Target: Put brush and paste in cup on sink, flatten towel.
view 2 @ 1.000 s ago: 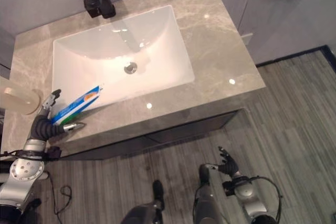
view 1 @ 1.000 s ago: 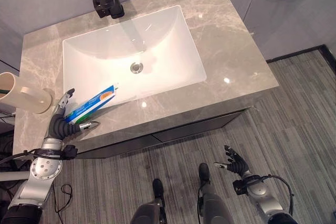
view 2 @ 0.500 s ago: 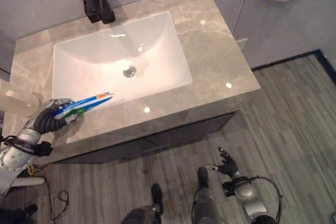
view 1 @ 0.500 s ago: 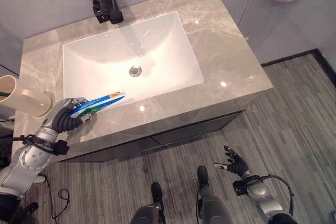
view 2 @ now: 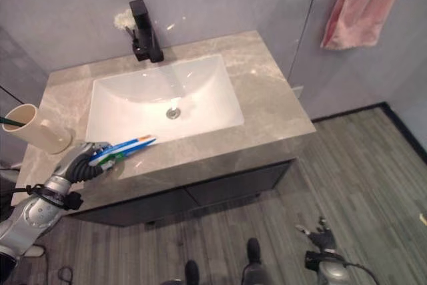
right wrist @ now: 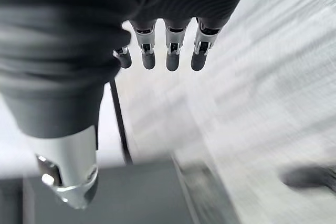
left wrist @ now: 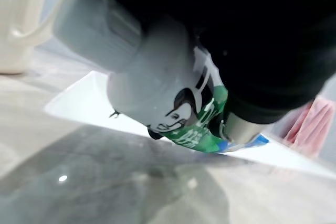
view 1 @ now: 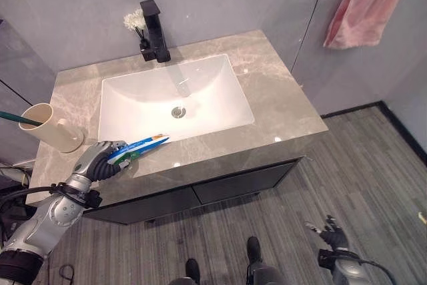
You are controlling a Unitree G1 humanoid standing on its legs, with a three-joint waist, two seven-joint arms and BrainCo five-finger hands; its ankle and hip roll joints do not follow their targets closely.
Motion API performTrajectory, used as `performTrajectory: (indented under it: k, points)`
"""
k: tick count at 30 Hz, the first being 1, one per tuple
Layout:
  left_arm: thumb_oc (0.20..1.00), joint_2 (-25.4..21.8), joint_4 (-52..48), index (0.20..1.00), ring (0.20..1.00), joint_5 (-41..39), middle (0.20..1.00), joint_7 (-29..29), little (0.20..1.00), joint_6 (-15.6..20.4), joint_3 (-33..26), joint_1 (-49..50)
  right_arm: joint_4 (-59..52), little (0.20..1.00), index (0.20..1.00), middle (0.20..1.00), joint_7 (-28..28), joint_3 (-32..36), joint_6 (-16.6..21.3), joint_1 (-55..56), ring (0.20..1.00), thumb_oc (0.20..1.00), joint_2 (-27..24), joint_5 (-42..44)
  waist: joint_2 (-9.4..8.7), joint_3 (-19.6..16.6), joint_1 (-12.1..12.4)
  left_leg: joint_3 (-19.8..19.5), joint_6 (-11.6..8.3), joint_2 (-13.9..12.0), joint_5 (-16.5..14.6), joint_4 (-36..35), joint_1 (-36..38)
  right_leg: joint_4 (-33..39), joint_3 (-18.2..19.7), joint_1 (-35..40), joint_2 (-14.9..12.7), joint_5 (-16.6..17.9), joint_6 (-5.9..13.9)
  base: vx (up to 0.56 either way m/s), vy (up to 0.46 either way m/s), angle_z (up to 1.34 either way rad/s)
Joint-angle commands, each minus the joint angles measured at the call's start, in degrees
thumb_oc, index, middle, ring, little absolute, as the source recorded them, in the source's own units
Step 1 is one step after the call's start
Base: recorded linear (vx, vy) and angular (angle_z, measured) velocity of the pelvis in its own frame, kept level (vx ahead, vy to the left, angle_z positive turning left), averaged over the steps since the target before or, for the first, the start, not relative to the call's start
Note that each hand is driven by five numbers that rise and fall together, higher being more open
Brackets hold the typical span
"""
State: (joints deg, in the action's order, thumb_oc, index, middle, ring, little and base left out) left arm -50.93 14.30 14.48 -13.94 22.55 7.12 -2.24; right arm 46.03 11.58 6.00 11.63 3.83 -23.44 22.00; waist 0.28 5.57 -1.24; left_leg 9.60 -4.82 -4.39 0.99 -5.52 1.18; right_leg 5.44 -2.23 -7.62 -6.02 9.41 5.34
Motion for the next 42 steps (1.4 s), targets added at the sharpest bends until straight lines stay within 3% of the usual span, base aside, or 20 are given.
performTrajectory:
  k: [1, 5, 8, 12, 13, 16, 21, 22, 23, 28, 42]
  points:
    - [0.2, 4.04, -3.24, 0.2, 0.2, -3.31, 0.2, -7.57, 0.2, 0.91, -3.86, -7.98, -10.23, 1.0, 1.0, 1.0, 4.81, 4.28, 4.87, -3.1, 1.0, 1.0, -6.46, -0.68, -1.47, -2.4, -1.91, -2.27, -0.97, -1.32, -0.06, 0.52, 0.42, -0.44, -0.67, 5.28, -3.65, -2.76, 6.43, 0.0, 0.0, 0.0]
    - [0.2, 11.35, -8.83, 0.2, 0.2, -8.76, 0.2, -9.86, 0.2, 2.14, -5.45, -11.89, -29.23, 1.0, 1.0, 1.0, 0.24, 4.21, 7.36, -4.04, 1.0, 1.0, -8.43, 4.1, -3.02, -3.33, -2.73, -1.97, -0.9, -1.59, 0.11, 0.52, 0.88, -0.44, -0.52, 5.78, -3.34, -2.61, 6.03, 0.0, 0.0, 0.0]
    - [0.2, 13.33, -11.45, 0.2, 0.2, -9.5, 0.2, -9.35, 0.2, 2.39, -4.54, -13.54, -36.45, 1.0, 1.0, 1.0, -2.88, 2.21, 8.21, -5.29, 1.0, 1.0, -9.62, 4.73, -3.57, -3.99, -2.72, -1.8, -1.0, -1.73, -0.4, 0.52, 1.19, -0.44, -0.46, 6.14, -3.18, -3.12, 6.0, 0.01, -0.001, 0.0]
    - [0.2, 15.66, -16.79, 0.2, 0.2, -12.02, 0.2, -6.62, 0.2, 3.15, 0.87, -17.54, -45.05, 1.0, 1.0, 1.0, -10.12, -9.57, 8.08, -15.92, 1.0, 1.0, -12.99, 11.91, -4.71, -4.65, -1.74, -1.56, -1.27, -2.03, -0.24, 0.52, 1.51, -0.44, -0.33, 6.51, -2.87, -3.18, 5.86, 0.0, -0.012, -0.04]
    - [0.2, 16.39, -18.82, 0.2, 0.2, -13.26, 0.2, -5.44, 0.2, 3.28, 3.79, -19.01, -47.42, 1.0, 1.0, 1.0, -13.42, -17.38, 6.02, -22.19, 1.0, 1.0, -14.89, 14.4, -5.22, -4.98, -1.08, -1.47, -1.38, -2.19, -0.12, 0.52, 1.58, -0.44, -0.33, 6.67, -2.81, -3.23, 5.75, 0.0, 0.0, 0.0]
    - [0.2, 17.2, -21.3, 0.2, 0.2, -16.53, 0.2, -3.07, 0.2, 3.19, 7.26, -19.41, -48.29, 1.0, 1.0, 1.0, -17.06, -27.96, 3.16, -31.7, 1.0, 1.0, -15.31, 20.18, -5.73, -5.13, -0.04, -1.67, -1.49, -2.26, 0.14, 0.52, 1.48, -0.44, -0.56, 6.84, -2.73, -3.32, 5.46, 0.0, 0.0, 0.0]
    - [0.2, 16.91, -24.16, 0.2, 0.2, -22.11, 0.2, -0.22, 0.2, 2.84, 10.02, -19.88, -45.82, 1.0, 1.0, 1.0, -16.8, -36.24, 2.8, -42.31, 1.0, 1.0, -6.77, 27.37, -5.99, -4.68, 1.65, -2.77, -1.65, -2.22, 0.55, 0.52, 1.0, -0.44, -1.71, 7.34, -2.93, -3.44, 5.13, 0.01, 0.002, 0.04]
    - [0.2, 16.86, -24.19, 0.2, 0.2, -22.12, 0.2, -0.2, 0.2, 2.82, 9.96, -19.85, -45.73, 1.0, 1.0, 1.0, -16.83, -36.28, 2.84, -42.4, 1.0, 1.0, -6.7, 27.39, -6.01, -4.65, 1.55, -2.82, -1.65, -2.22, 0.55, 0.52, 1.0, -0.44, -1.75, 7.37, -2.93, -3.46, 5.13, 0.01, 0.008, 0.1]
    - [0.2, 17.71, -24.42, 0.2, 0.2, -25.46, 0.2, 1.14, 0.2, 2.5, 10.46, -18.82, -44.59, 1.0, 1.0, 1.0, -16.25, -36.67, 3.32, -44.12, 1.0, 1.0, -2.07, 29.28, -6.05, -4.39, 2.39, -3.42, -1.65, -2.14, 0.68, 0.52, 0.69, -0.44, -2.35, 7.52, -3.01, -3.55, 4.97, 0.01, 0.007, 0.18]
    - [0.2, 18.51, -24.32, 0.2, 0.2, -28.41, 0.2, 2.5, 0.2, 2.01, 10.6, -16.41, -43.86, 1.0, 1.0, 1.0, -15.36, -36.26, 4.94, -46.44, 1.0, 1.0, 4.7, 31.66, -6.54, -3.41, 4.35, -5.13, -1.66, -1.89, 1.15, 0.52, -0.45, -0.44, -3.76, 7.66, -3.14, -3.7, 4.75, 0.01, 0.004, 0.23]
    - [0.2, 17.64, -24.48, 0.2, 0.2, -30.44, 0.2, 3.98, 0.2, 0.56, 10.92, -12.67, -43.82, 1.0, 1.0, 1.0, -13.13, -35.45, 6.86, -50.4, 1.0, 1.0, 12.02, 32.64, -8.22, -1.87, 8.07, -9.23, -1.4, -1.1, 2.0, 0.52, -3.23, -0.52, -7.3, 8.15, -3.55, -4.13, 4.16, 0.01, 0.006, 0.17]
